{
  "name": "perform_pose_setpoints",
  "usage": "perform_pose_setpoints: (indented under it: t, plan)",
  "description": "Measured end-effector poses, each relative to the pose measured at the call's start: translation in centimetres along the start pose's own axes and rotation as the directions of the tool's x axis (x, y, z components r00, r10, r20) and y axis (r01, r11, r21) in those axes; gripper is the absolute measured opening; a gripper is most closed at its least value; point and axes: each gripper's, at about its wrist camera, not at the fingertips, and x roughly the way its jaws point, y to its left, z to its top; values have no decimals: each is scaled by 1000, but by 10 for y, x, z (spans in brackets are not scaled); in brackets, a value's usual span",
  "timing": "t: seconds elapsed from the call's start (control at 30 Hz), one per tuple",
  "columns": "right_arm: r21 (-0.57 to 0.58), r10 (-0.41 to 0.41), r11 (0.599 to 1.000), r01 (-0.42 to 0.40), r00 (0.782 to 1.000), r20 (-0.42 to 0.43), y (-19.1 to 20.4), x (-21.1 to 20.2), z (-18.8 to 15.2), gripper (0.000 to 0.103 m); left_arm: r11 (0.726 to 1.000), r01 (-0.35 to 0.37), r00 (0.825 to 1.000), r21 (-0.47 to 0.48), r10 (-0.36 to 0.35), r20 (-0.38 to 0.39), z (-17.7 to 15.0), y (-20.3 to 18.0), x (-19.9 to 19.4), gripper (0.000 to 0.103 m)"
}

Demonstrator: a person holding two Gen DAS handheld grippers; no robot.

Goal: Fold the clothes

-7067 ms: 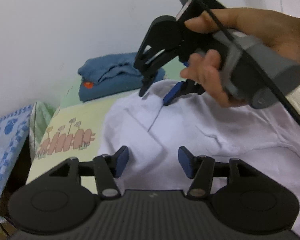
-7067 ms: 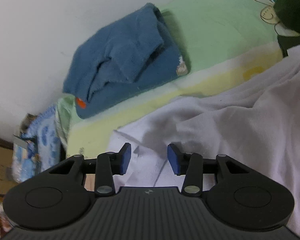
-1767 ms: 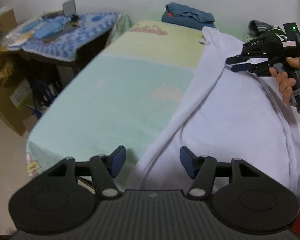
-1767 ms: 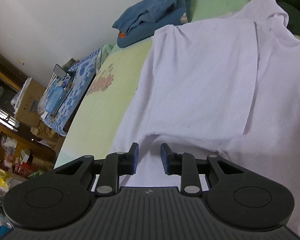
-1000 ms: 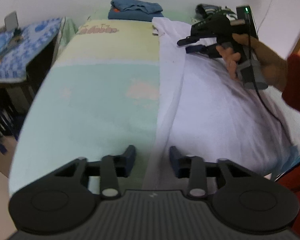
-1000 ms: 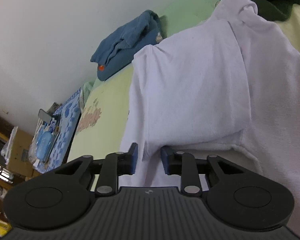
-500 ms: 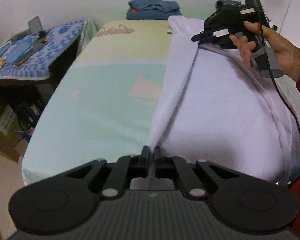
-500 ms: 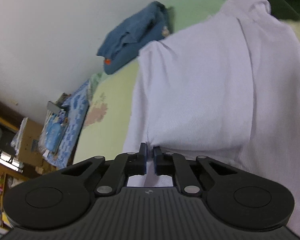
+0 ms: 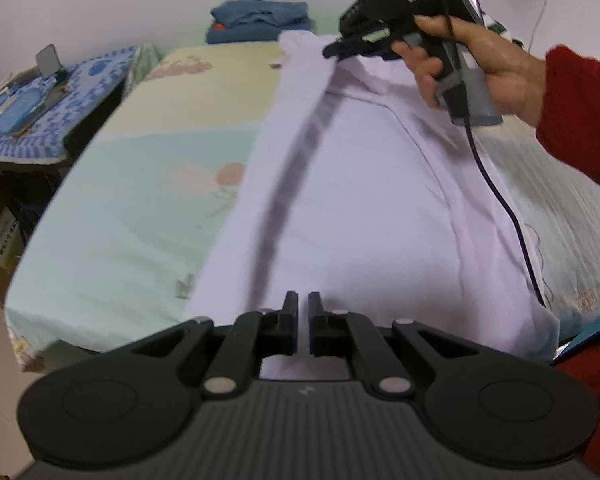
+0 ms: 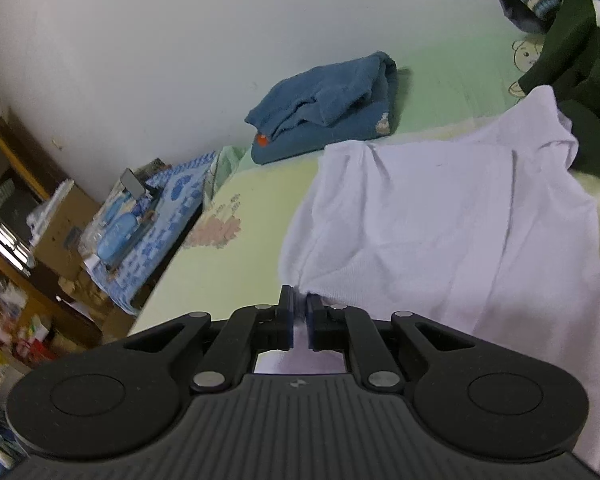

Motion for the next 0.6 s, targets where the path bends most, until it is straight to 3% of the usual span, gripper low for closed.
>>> perform_pose_setpoints:
  t: [0.07, 0.1, 0.17, 0.27, 0.5, 0.6]
  plan:
    - [-20, -7, 1000, 7, 1000, 0, -1, -1, -2, 7, 999, -32, 999, 23, 32, 6, -3, -5, -2, 6]
    - [-26, -9, 1000, 9, 1000, -5, -3, -2, -3, 7, 996, -75, 997, 43, 74, 17, -6, -6, -5, 14]
    - [-19, -15, 1000, 15, 1000, -13, -7, 0, -5, 7, 988, -146, 989, 52, 144, 25, -12, -3, -10, 19]
    - [-10, -16, 1000, 15, 999, -31, -10, 5, -8, 7, 981, -195, 981, 16, 195, 12, -22, 9, -16, 28]
    - [0, -13, 1000, 13, 999, -45, -9, 11, -12, 7, 949, -307, 952, 74, 307, 16, -42, 10, -1, 41]
    - [-9, -15, 1000, 14, 999, -46, -6, 12, -12, 7, 933, -340, 940, 117, 341, 13, -51, 4, 6, 38]
